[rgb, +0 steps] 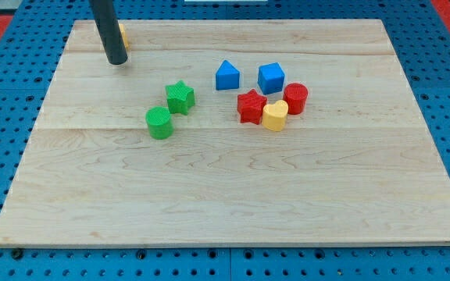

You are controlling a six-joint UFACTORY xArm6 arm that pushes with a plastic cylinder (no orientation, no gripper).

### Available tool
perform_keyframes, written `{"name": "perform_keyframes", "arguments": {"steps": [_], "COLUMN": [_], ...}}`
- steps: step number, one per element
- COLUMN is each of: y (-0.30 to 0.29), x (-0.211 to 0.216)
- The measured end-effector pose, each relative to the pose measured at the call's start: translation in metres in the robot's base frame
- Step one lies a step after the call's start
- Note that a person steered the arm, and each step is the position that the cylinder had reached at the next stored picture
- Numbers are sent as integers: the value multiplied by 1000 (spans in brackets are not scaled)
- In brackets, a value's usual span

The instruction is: Push the red circle to the top center

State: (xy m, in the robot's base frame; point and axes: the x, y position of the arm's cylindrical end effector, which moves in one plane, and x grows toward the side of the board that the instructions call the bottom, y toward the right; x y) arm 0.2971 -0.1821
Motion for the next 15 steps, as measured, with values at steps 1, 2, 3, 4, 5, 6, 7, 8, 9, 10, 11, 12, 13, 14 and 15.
{"name": "perform_keyframes", "arguments": {"steps": [1, 2, 3, 4, 5, 6, 7, 8, 9, 10, 11, 12, 13, 14, 15], "y": [41, 81, 116, 136, 171, 225, 249, 253, 299, 333, 351, 376, 360, 344, 388], "x": [6, 29, 47, 64, 79, 79, 93, 118, 99, 66, 55, 35, 15, 7, 6]}}
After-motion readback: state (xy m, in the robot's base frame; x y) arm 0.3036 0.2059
